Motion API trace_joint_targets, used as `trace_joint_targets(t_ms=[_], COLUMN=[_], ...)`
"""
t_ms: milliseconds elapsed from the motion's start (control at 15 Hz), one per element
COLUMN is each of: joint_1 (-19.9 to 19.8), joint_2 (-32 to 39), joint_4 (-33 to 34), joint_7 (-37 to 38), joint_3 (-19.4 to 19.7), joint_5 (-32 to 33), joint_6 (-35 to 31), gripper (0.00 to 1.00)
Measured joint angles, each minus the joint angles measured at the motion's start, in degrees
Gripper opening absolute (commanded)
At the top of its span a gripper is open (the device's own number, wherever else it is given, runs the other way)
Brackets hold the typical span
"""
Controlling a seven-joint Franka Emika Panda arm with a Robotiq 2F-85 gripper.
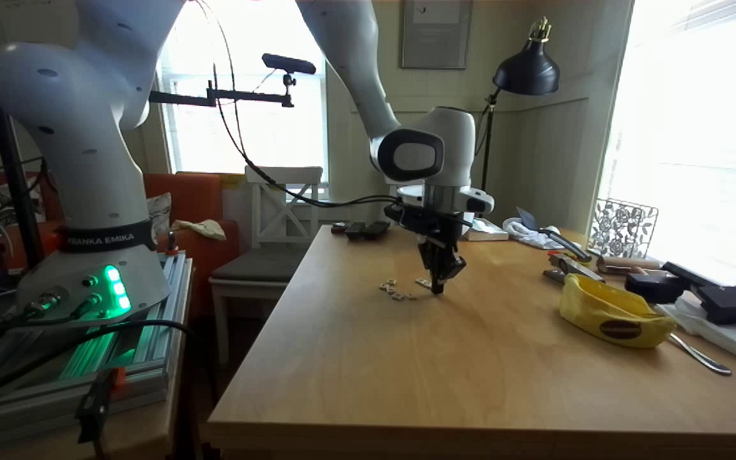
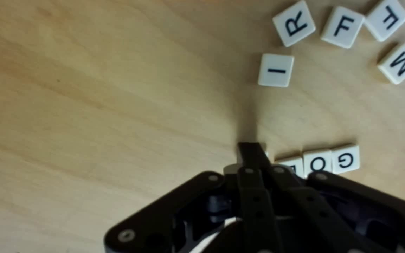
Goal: Move some of the letter tiles to the left
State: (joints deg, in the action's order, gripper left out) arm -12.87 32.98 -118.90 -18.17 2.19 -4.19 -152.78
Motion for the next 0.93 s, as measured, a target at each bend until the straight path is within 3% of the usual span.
trace_joint_targets(t_ms=[933], joint_1=[2.41], joint_2=[0.24], joint_4=[0.17], joint_7=[-0.05], joint_3=[0.0], joint_5=[3.32], joint_6=[-0.87], gripper=[0.0])
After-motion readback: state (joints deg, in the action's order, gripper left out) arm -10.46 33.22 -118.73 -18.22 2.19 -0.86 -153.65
